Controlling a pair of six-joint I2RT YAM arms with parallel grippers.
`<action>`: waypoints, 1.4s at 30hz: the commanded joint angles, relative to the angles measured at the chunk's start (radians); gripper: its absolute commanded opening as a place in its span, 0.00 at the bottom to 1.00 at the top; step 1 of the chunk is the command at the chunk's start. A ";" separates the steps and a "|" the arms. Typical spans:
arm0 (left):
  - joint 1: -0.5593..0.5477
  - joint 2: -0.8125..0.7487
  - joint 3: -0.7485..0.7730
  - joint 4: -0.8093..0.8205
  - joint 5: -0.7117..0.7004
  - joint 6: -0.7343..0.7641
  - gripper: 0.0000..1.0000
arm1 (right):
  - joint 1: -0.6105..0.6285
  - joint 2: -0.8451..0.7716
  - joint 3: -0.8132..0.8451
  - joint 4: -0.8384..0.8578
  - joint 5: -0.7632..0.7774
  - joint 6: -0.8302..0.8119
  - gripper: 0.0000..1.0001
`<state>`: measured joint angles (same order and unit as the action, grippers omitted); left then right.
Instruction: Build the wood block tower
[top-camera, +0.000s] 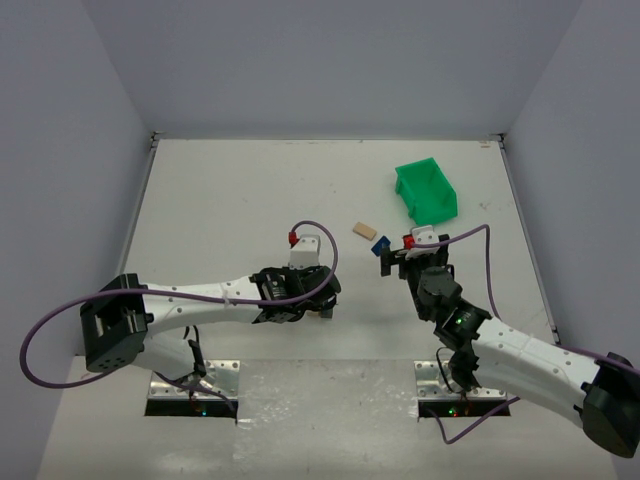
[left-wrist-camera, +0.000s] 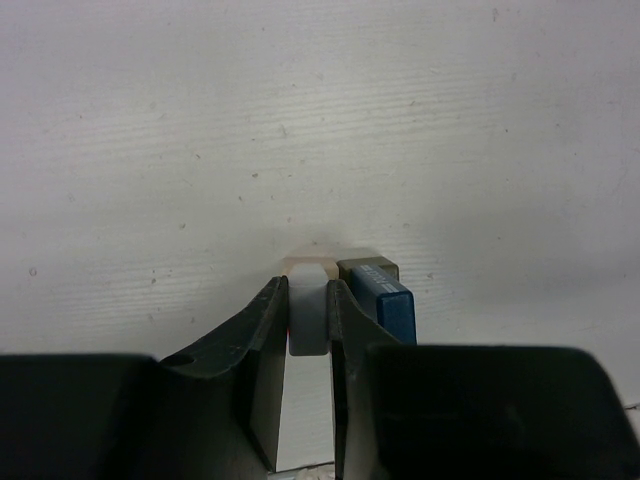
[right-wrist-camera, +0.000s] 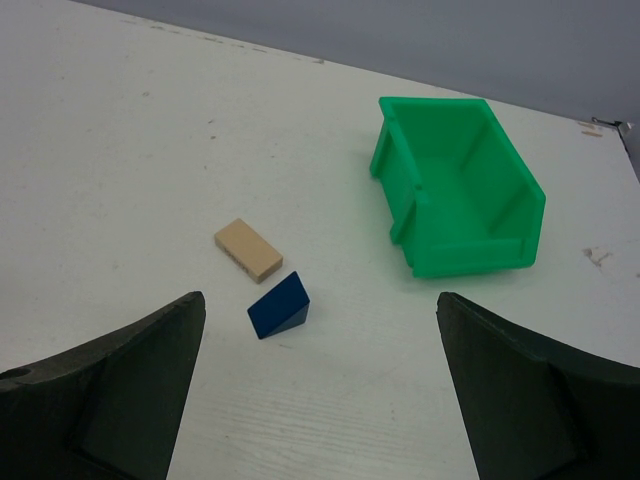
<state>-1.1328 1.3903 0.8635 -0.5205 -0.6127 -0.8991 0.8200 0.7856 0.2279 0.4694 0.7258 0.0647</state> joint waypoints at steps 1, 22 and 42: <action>-0.012 0.006 0.032 0.013 -0.022 -0.003 0.00 | -0.007 -0.011 0.001 0.043 0.021 0.003 0.99; -0.025 0.021 0.034 0.010 -0.023 -0.011 0.01 | -0.014 -0.009 -0.001 0.044 0.021 0.006 0.99; -0.044 0.020 0.035 -0.021 -0.036 -0.035 0.21 | -0.028 0.004 0.001 0.044 0.028 0.014 0.99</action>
<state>-1.1603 1.4094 0.8646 -0.5264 -0.6365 -0.9191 0.7998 0.7864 0.2249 0.4694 0.7275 0.0650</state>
